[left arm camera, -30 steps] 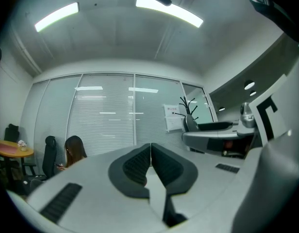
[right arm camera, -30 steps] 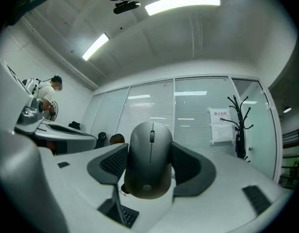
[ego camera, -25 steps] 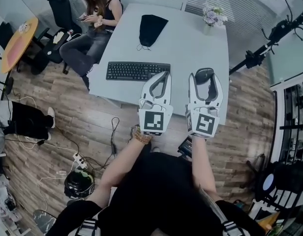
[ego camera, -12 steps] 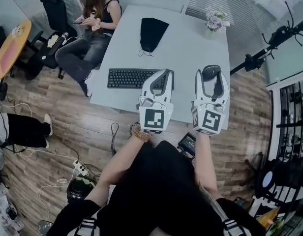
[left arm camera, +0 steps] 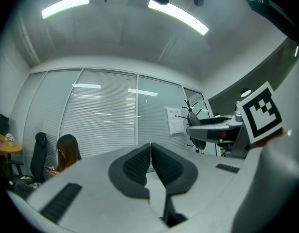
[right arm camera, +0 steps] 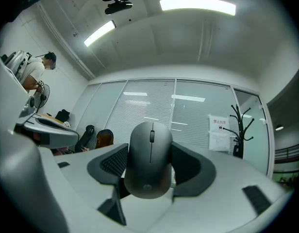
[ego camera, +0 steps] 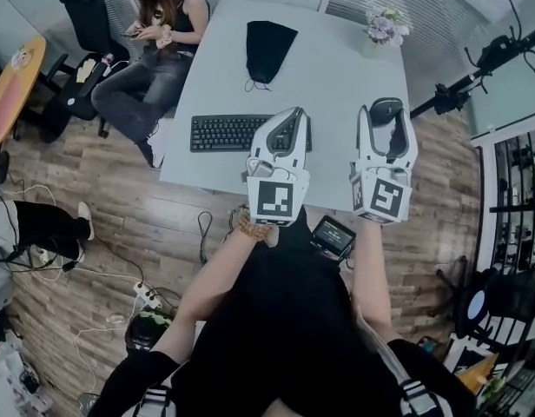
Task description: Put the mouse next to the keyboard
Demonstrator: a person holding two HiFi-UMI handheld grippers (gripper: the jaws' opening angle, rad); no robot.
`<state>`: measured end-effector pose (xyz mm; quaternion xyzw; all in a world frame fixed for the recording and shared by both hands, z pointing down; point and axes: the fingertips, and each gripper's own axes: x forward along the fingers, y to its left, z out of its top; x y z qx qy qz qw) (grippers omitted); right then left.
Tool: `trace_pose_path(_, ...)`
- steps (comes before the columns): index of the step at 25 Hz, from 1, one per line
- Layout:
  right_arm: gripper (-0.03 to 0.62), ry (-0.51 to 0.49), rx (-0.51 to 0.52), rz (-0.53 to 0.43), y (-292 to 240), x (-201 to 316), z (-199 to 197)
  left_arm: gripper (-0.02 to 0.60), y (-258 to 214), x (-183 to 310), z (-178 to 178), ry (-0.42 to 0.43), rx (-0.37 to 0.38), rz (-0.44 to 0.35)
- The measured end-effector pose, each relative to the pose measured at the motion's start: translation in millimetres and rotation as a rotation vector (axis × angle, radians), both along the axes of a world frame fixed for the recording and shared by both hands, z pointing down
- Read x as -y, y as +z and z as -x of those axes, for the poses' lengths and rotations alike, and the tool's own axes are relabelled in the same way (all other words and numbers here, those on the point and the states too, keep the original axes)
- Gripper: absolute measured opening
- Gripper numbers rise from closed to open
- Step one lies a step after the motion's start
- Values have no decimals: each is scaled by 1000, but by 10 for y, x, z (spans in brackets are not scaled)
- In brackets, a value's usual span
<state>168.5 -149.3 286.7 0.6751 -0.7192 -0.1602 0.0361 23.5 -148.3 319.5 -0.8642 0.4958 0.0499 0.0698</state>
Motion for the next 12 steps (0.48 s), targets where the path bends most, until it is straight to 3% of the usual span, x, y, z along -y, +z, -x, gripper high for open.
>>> trace_pose_path(12, 278, -35, -20, -14, 18, 341, -40, 12, 16, 295, -112, -17, 9, -29)
